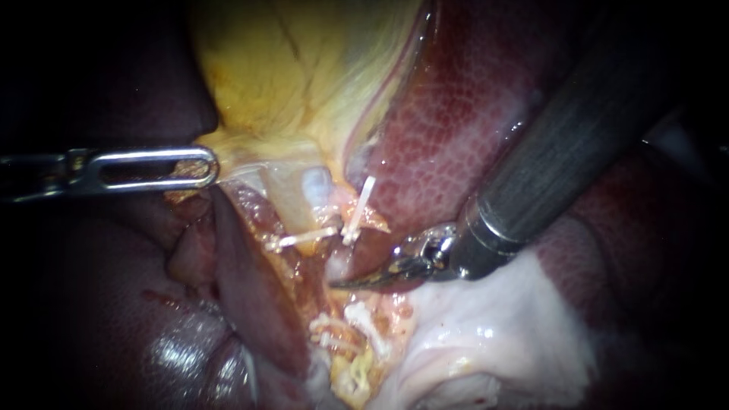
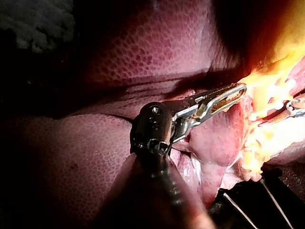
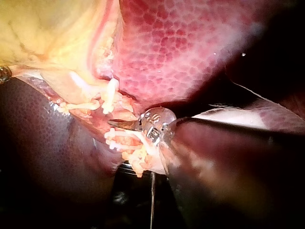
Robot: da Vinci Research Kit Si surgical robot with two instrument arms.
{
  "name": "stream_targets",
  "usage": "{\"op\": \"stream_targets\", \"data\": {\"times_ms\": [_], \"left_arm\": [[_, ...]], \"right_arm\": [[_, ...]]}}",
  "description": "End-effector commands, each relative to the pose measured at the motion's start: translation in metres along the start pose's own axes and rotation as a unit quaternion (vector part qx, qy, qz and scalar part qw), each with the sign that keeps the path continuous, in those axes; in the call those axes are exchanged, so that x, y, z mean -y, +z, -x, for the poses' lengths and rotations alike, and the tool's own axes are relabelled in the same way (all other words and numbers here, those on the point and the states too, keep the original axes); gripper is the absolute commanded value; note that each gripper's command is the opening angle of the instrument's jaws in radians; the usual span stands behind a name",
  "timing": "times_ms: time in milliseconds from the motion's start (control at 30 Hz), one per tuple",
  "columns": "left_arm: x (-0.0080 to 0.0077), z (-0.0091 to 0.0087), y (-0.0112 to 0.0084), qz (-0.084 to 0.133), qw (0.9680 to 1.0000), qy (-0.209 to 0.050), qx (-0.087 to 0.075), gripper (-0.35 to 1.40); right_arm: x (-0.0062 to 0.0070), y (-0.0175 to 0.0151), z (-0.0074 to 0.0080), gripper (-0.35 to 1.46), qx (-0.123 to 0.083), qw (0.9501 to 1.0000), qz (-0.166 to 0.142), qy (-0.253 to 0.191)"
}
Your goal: Go back from the cut right tube
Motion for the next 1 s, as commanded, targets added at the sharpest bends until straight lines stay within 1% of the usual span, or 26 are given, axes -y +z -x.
{"op": "stream_targets", "data": {"times_ms": [33,100,133,167,200,233,267,300,400,500,600,667,733,800,867,933,1000], "left_arm": [[0.0000,0.0000,0.0000,0.000,1.0000,0.000,0.000,-0.35],[0.0000,0.0000,-0.0001,0.000,1.0000,0.000,0.000,-0.35],[0.0000,0.0000,-0.0001,0.000,1.0000,0.000,0.000,-0.35],[0.0000,0.0000,-0.0001,0.000,1.0000,0.000,0.000,-0.35],[0.0001,0.0000,-0.0001,0.000,1.0000,0.000,0.000,-0.35],[0.0001,0.0000,-0.0001,0.000,1.0000,0.000,0.000,-0.35],[0.0001,0.0000,-0.0001,0.000,1.0000,0.000,0.000,-0.35],[0.0001,0.0000,-0.0001,0.000,1.0000,0.000,0.000,-0.35],[0.0000,0.0000,-0.0001,0.000,1.0000,0.000,0.000,-0.35],[0.0000,0.0000,-0.0001,0.000,1.0000,0.000,0.000,-0.35],[0.0000,0.0000,-0.0001,0.000,1.0000,0.000,0.000,-0.35],[0.0001,0.0000,-0.0001,0.000,1.0000,0.000,0.000,-0.35],[0.0000,0.0000,-0.0001,0.000,1.0000,0.000,0.000,-0.35],[0.0000,0.0000,-0.0002,0.000,1.0000,0.000,0.000,-0.35],[0.0000,0.0000,-0.0002,0.001,1.0000,0.000,0.001,-0.35],[-0.0001,0.0000,-0.0002,0.001,1.0000,0.000,0.001,-0.35],[-0.0001,0.0000,-0.0002,0.001,1.0000,0.000,0.001,-0.35]], "right_arm": [[0.0000,-0.0001,0.0000,-0.35,0.000,1.0000,0.001,0.000],[0.0000,-0.0001,0.0000,-0.35,0.000,1.0000,-0.002,0.000],[0.0000,-0.0001,0.0001,-0.35,-0.006,1.0000,-0.001,0.000],[0.0001,-0.0001,0.0002,-0.35,-0.020,0.9997,0.007,-0.015],[0.0002,-0.0001,0.0002,0.02,-0.032,0.9991,0.013,-0.026],[0.0004,0.0000,0.0002,0.47,-0.041,0.9984,0.018,-0.034],[0.0006,0.0001,0.0002,0.77,-0.046,0.9976,0.020,-0.047],[0.0008,0.0002,0.0001,0.99,-0.046,0.9972,0.020,-0.056],[0.0015,0.0004,0.0002,1.21,-0.058,0.9950,0.033,-0.075],[0.0019,0.0004,0.0001,1.26,-0.072,0.9928,0.051,-0.081],[0.0019,0.0001,0.0000,1.34,-0.080,0.9911,0.061,-0.088],[0.0019,-0.0003,-0.0001,1.36,-0.082,0.9902,0.064,-0.093],[0.0021,-0.0011,0.0000,1.43,-0.083,0.9882,0.063,-0.112],[0.0025,-0.0023,0.0002,1.43,-0.082,0.9856,0.061,-0.134],[0.0033,-0.0041,0.0003,1.43,-0.092,0.9794,0.075,-0.163],[0.0042,-0.0060,0.0000,1.43,-0.105,0.9728,0.105,-0.178],[0.0051,-0.0080,-0.0005,1.43,-0.106,0.9673,0.127,-0.192]]}}
